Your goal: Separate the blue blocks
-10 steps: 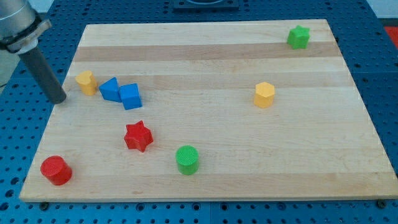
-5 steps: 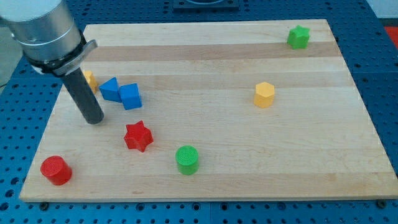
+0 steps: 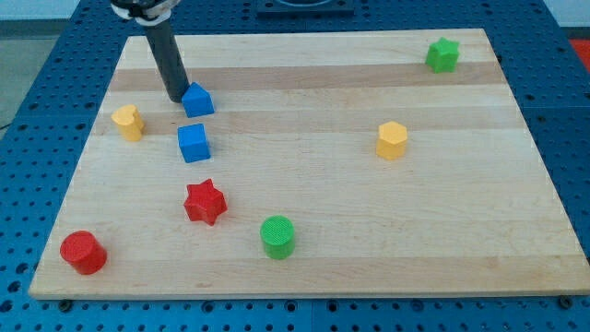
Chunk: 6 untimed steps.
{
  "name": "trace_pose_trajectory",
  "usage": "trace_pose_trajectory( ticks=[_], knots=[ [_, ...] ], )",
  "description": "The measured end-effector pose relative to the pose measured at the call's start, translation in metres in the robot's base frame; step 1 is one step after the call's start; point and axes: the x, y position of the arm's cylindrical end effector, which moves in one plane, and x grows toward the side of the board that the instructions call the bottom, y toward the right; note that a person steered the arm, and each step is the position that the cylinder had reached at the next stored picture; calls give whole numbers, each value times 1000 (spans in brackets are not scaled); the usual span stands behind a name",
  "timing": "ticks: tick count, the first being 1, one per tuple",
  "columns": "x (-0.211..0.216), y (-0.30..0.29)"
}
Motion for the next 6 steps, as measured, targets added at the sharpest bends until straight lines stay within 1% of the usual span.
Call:
trace_pose_trajectory(
  ticks=[1, 2, 3, 5, 6],
  knots=[
    [4, 0],
    [44, 6],
    [89, 24],
    [92, 97],
    [92, 96]
  ],
)
